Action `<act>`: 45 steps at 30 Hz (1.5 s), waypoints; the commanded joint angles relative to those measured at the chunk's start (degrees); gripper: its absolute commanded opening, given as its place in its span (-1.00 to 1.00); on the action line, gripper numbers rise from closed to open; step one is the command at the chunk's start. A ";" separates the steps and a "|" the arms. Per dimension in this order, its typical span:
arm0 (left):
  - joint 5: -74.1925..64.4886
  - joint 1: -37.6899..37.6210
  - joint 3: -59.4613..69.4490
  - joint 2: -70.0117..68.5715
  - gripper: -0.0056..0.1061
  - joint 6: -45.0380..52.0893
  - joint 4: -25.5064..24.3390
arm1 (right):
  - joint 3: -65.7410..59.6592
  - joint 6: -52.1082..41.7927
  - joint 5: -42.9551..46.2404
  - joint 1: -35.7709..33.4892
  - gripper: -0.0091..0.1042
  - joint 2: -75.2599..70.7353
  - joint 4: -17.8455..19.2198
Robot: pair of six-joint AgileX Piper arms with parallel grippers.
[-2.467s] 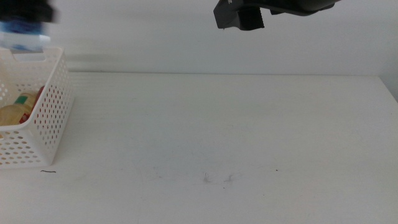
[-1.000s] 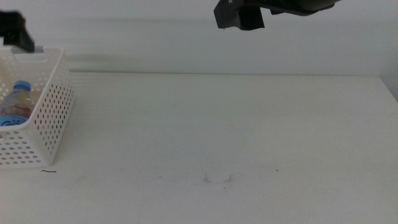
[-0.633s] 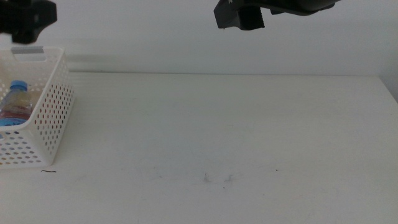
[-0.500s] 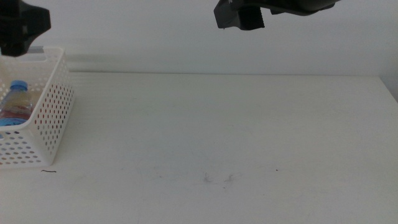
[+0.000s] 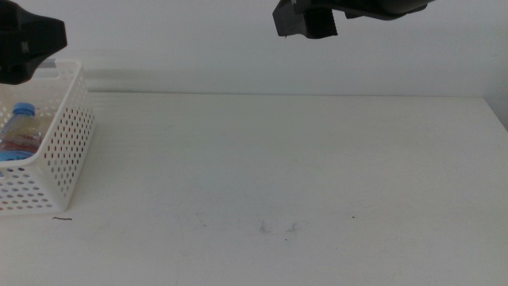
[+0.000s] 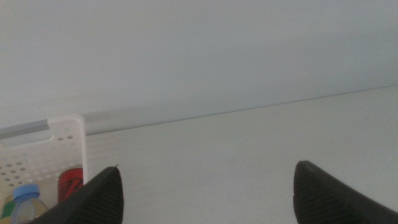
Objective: Use arms to grab the bottles and put them into the dustbin to the left of the table.
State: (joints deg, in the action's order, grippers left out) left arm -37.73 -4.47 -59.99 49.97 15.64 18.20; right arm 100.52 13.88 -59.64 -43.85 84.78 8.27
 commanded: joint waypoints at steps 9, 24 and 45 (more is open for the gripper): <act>4.52 -0.14 -0.05 -0.07 0.78 -5.43 1.35 | 0.01 -0.18 0.13 0.43 0.72 -0.40 0.38; 5.84 -0.14 -0.05 -0.65 0.78 -12.76 -8.24 | 0.01 -0.18 0.13 0.43 0.72 -0.40 0.38; 12.91 2.10 34.59 -36.81 0.78 -12.61 -10.80 | -59.00 -0.18 44.65 20.01 0.72 -40.35 1.52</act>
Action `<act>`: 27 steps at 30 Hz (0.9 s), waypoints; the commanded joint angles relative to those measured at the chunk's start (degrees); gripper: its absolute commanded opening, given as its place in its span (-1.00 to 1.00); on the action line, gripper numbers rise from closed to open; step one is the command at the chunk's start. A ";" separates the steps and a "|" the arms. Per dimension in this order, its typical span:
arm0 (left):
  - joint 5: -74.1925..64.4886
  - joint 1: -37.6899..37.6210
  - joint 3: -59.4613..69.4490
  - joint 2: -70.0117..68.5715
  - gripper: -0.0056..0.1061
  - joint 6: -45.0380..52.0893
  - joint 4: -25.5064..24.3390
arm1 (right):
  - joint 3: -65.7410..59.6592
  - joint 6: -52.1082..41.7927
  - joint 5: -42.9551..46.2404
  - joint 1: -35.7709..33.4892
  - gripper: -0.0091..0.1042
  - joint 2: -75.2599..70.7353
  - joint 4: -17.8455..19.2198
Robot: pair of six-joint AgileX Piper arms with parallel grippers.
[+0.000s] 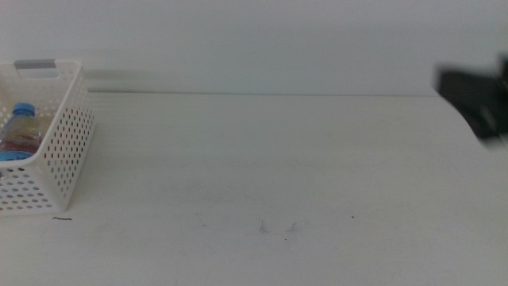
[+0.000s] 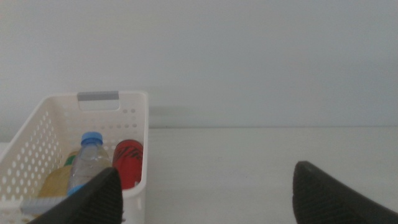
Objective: Use arms to grab the bottles and put them into the dustbin to the left of the table.
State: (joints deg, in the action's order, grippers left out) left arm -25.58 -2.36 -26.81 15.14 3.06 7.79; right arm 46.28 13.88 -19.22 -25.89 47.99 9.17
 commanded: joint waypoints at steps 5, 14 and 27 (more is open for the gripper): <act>5.72 -0.01 10.49 -6.58 0.78 -0.03 1.19 | -21.66 -0.18 5.81 12.10 0.72 -18.30 0.50; 7.10 -0.01 20.30 -12.17 0.78 0.01 1.07 | -40.23 -0.18 5.47 27.57 0.72 -41.78 -4.19; 11.90 0.20 26.81 -15.14 0.78 0.01 1.03 | -46.28 -0.18 7.26 29.24 0.72 -47.99 -3.96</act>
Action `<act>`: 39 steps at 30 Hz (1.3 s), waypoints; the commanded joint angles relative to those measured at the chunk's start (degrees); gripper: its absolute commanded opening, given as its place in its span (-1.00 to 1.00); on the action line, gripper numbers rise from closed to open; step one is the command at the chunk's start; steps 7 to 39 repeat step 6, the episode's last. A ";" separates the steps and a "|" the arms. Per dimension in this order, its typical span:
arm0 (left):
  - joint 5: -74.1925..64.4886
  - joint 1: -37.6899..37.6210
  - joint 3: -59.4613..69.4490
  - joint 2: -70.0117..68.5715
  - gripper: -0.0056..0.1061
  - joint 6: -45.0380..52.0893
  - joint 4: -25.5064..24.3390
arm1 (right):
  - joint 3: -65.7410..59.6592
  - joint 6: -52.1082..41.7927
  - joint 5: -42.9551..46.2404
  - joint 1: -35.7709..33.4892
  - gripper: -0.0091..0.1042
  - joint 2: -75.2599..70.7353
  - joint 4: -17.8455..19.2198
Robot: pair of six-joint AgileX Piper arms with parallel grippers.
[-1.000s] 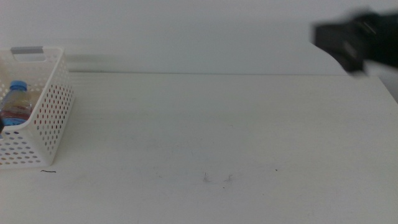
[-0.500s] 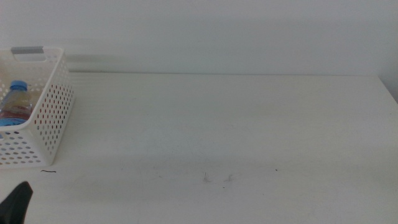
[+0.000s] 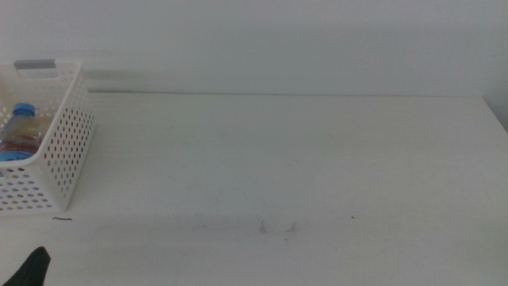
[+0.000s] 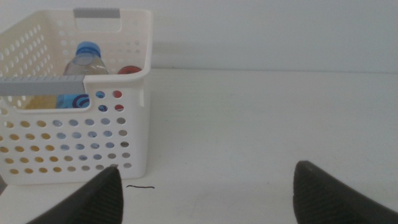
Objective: Use arms to grab the bottles and put them into the dustbin to the left of the table.
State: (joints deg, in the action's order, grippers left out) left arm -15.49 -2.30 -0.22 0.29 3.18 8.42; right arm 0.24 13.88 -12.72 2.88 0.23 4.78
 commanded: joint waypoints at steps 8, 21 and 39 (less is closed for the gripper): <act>-0.13 0.15 0.22 -0.29 0.78 -0.11 0.40 | -0.24 -0.18 0.77 0.48 0.72 -0.23 0.43; -0.13 0.15 0.22 -0.29 0.78 -0.11 0.40 | -0.24 -0.18 0.77 0.48 0.72 -0.23 0.43; -0.13 0.15 0.22 -0.29 0.78 -0.11 0.40 | -0.24 -0.18 0.77 0.48 0.72 -0.23 0.43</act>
